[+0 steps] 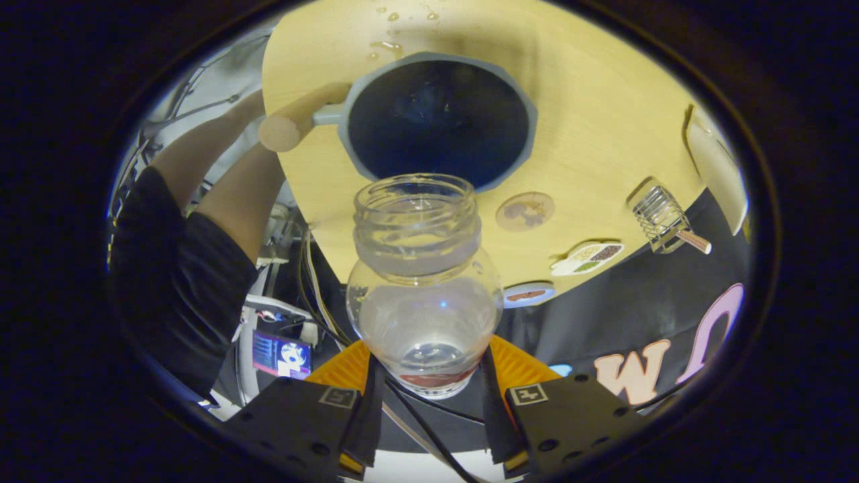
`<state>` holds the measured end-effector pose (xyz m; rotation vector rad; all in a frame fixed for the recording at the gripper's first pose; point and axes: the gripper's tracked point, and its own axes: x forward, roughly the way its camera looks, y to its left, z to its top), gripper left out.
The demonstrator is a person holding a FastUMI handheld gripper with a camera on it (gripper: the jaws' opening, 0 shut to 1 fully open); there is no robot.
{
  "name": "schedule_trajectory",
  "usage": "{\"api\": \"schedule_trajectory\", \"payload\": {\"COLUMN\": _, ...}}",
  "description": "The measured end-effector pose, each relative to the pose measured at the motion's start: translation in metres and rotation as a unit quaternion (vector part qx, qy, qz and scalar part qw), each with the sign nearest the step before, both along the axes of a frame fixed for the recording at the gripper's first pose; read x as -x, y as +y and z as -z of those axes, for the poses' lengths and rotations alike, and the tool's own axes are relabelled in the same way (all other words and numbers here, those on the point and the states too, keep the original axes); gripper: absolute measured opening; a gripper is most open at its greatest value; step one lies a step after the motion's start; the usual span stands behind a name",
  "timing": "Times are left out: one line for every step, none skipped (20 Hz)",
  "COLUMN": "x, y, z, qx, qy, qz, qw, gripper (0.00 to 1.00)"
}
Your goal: Take the bottle from table, then pour the juice into the cup, finally place the bottle on the coaster
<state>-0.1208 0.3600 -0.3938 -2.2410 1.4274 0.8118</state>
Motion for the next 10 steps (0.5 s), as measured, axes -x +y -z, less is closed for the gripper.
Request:
{"api": "schedule_trajectory", "payload": {"x": 0.000, "y": -0.003, "z": 0.004, "qx": -0.019, "qy": 0.005, "qz": 0.011, "qw": 1.000, "gripper": 0.67}}
{"api": "schedule_trajectory", "payload": {"x": 0.002, "y": -0.008, "z": 0.006, "qx": -0.038, "qy": 0.011, "qz": 0.022, "qw": 0.999, "gripper": 0.67}}
{"api": "schedule_trajectory", "payload": {"x": 0.003, "y": -0.010, "z": 0.009, "qx": -0.063, "qy": 0.020, "qz": 0.033, "qw": 0.997, "gripper": 0.67}}
{"api": "schedule_trajectory", "payload": {"x": 0.004, "y": -0.014, "z": 0.010, "qx": -0.085, "qy": 0.029, "qz": 0.045, "qw": 0.995, "gripper": 0.67}}
{"api": "schedule_trajectory", "payload": {"x": 0.005, "y": -0.016, "z": 0.011, "qx": -0.112, "qy": 0.037, "qz": 0.057, "qw": 0.991, "gripper": 0.67}}
{"api": "schedule_trajectory", "payload": {"x": 0.005, "y": -0.014, "z": 0.015, "qx": -0.147, "qy": 0.044, "qz": 0.069, "qw": 0.986, "gripper": 0.67}}
{"api": "schedule_trajectory", "payload": {"x": 0.007, "y": -0.012, "z": 0.016, "qx": -0.176, "qy": 0.053, "qz": 0.079, "qw": 0.980, "gripper": 0.67}}
{"api": "schedule_trajectory", "payload": {"x": 0.011, "y": -0.010, "z": 0.017, "qx": -0.207, "qy": 0.062, "qz": 0.092, "qw": 0.972, "gripper": 0.67}}
{"api": "schedule_trajectory", "payload": {"x": 0.016, "y": -0.007, "z": 0.018, "qx": -0.235, "qy": 0.073, "qz": 0.106, "qw": 0.963, "gripper": 0.67}}
{"api": "schedule_trajectory", "payload": {"x": 0.018, "y": -0.008, "z": 0.017, "qx": -0.260, "qy": 0.078, "qz": 0.119, "qw": 0.955, "gripper": 0.67}}
